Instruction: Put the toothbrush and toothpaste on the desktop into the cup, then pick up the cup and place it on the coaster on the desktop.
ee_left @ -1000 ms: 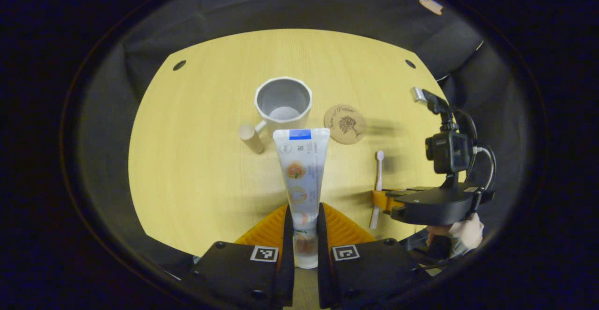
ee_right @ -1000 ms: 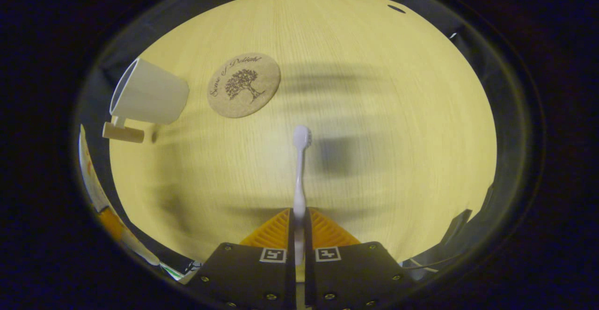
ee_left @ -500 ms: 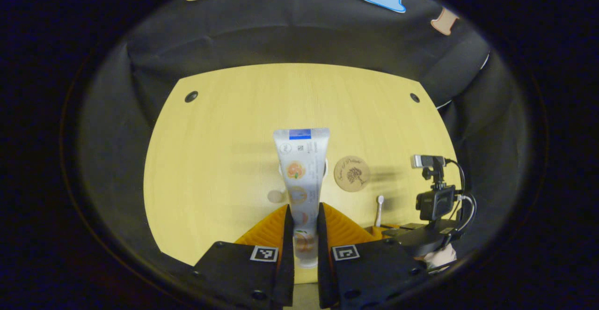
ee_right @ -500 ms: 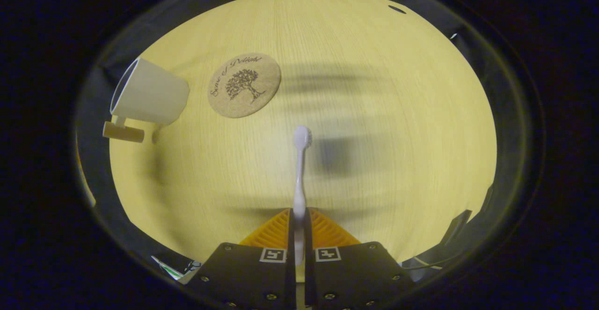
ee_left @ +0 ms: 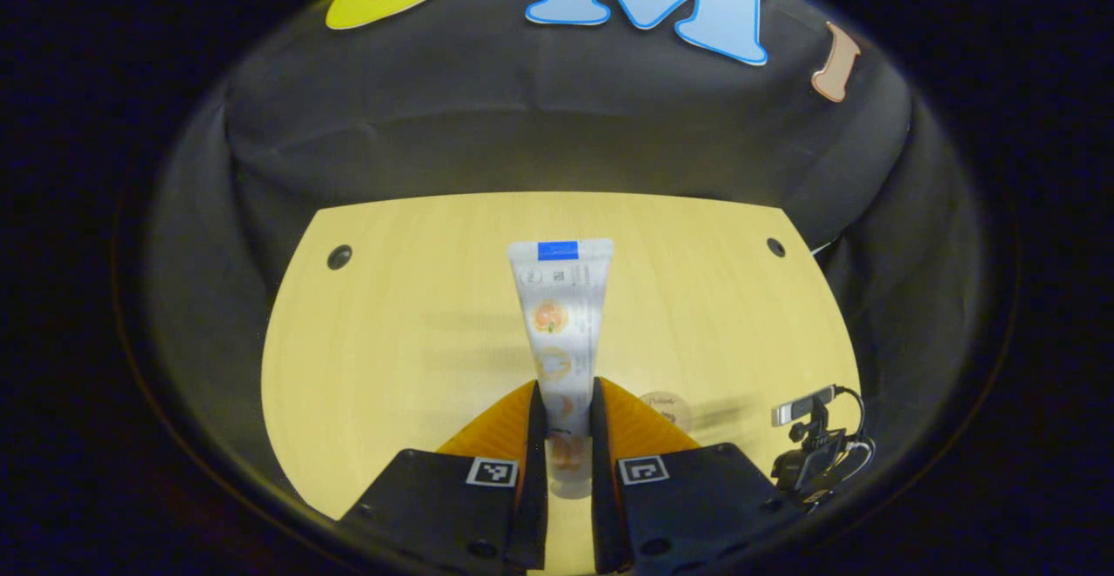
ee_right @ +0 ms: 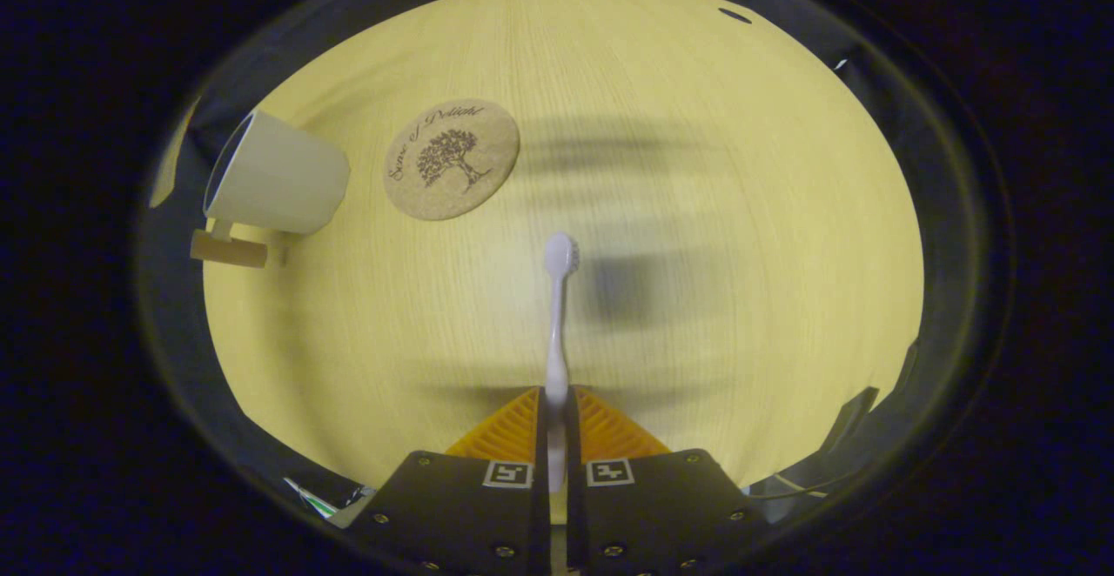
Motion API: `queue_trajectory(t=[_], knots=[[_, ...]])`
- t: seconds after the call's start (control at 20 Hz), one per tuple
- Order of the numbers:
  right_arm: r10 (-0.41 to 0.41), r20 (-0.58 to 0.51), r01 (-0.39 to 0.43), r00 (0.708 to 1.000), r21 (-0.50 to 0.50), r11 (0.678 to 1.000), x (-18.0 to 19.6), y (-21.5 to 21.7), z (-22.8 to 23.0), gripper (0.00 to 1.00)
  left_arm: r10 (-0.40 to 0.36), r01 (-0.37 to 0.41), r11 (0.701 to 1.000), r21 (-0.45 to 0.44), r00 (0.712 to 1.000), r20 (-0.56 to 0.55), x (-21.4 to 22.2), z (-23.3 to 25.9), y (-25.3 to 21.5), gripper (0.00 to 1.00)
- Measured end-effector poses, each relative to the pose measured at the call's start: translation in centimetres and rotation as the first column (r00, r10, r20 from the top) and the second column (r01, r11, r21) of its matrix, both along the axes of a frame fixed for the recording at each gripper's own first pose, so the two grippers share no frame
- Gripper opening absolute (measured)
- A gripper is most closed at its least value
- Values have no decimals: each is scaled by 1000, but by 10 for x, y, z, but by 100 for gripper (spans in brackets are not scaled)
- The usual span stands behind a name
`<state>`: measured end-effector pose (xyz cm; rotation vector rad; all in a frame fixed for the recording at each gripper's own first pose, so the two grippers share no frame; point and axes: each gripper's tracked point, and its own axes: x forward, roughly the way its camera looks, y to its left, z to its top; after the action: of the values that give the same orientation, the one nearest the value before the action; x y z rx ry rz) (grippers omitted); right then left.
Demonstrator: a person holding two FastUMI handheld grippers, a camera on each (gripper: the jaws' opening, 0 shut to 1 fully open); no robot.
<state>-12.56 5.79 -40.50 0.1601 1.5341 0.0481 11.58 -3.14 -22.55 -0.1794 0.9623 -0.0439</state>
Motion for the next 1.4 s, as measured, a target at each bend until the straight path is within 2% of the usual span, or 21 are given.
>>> queue_trajectory(t=[0.15, 0.3, 0.4, 0.75, 0.9, 0.95, 1.0, 1.05, 1.15, 1.4], knots=[[-8, 7, 8, 1000, -2, 1000, 0, 0, 0, 7, 12, -13, 1000, 13, 997, 74, 21, -11, 4, 28], [-21, 11, 21, 1000, -4, 1000, 1, 0, 0, 7, -22, 16, 998, 53, 994, 109, 21, -19, 4, 28], [-29, 21, 29, 999, 0, 1000, 1, 0, 0, 7, -30, 26, 999, 42, 994, 107, 20, -31, 3, 28], [-64, 65, 62, 996, 35, 997, 0, 0, 1, 8, 18, -17, 1000, -1, 995, 101, 14, -66, 15, 28], [-107, 97, 102, 990, 48, 994, -1, 0, 2, 8, 3, -5, 1000, 13, 991, 131, 10, -66, 18, 28], [-109, 100, 104, 989, 54, 993, -2, 0, 2, 8, -6, 3, 1000, 19, 990, 140, 9, -66, 18, 34], [-108, 96, 103, 990, 56, 993, -3, 0, 2, 9, -17, 13, 1000, 27, 990, 143, 9, -65, 19, 28], [-114, 98, 109, 989, 59, 992, -3, 0, 4, 9, -30, 25, 999, 31, 989, 144, 10, -68, 19, 29], [-132, 128, 121, 983, 92, 988, 5, 6, 16, 9, -49, 47, 999, 20, 989, 142, 6, -66, 16, 36], [-133, 258, 111, 957, 96, 989, 39, 6, 56, 8, -45, 43, 999, 15, 984, 172, 1, -57, 13, 70]])
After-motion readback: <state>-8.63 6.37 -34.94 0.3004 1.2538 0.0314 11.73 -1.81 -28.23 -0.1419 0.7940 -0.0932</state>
